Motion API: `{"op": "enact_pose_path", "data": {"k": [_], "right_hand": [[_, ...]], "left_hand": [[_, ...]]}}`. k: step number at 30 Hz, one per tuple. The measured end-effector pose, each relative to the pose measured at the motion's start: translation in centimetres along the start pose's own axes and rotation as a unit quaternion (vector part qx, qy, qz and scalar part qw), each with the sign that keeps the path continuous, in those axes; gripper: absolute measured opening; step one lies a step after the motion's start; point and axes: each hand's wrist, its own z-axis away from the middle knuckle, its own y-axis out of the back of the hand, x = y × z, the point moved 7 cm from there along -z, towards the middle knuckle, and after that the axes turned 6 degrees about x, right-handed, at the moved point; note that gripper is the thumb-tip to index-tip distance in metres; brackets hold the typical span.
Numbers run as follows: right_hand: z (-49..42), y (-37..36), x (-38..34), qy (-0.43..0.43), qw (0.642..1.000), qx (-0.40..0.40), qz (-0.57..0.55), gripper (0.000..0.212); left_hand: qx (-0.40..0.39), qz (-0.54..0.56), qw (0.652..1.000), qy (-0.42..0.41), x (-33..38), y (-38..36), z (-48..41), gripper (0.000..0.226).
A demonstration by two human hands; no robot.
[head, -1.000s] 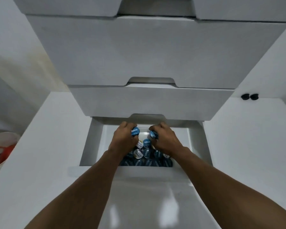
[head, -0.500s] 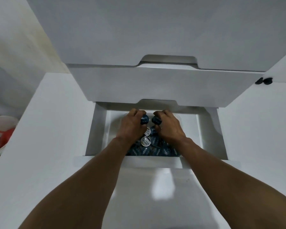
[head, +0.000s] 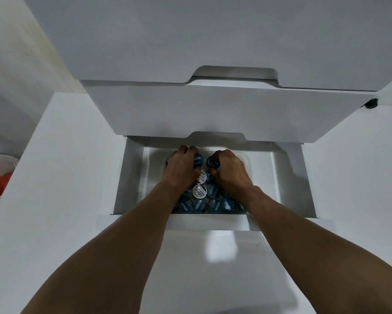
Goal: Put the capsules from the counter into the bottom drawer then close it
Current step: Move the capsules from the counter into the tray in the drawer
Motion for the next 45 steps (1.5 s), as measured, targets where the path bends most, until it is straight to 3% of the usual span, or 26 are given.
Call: {"op": "enact_pose_path", "data": {"k": [19, 27, 33, 45], "right_hand": [[-0.9, 0.1, 1.0, 0.003, 1.0, -0.001, 0.018, 0.027], [-1.3, -0.7, 1.5, -0.024, 1.0, 0.002, -0.016, 0.025], [-1.4, -1.4, 2.3, -0.093, 0.994, 0.002, -0.061, 0.022], [0.0, 1.6, 0.6, 0.028, 0.999, 0.028, 0.003, 0.024]], "left_hand": [[-0.03, -0.063, 0.995, -0.067, 0.0, -1.7, -1.2, 0.025], [-0.032, -0.092, 0.991, -0.091, 0.3, -1.3, -0.9, 0.025], [-0.039, -0.118, 0.986, -0.108, 0.3, -1.3, -1.0, 0.024], [-0.045, -0.137, 0.989, -0.041, 0.6, 0.9, 0.2, 0.029]]}}
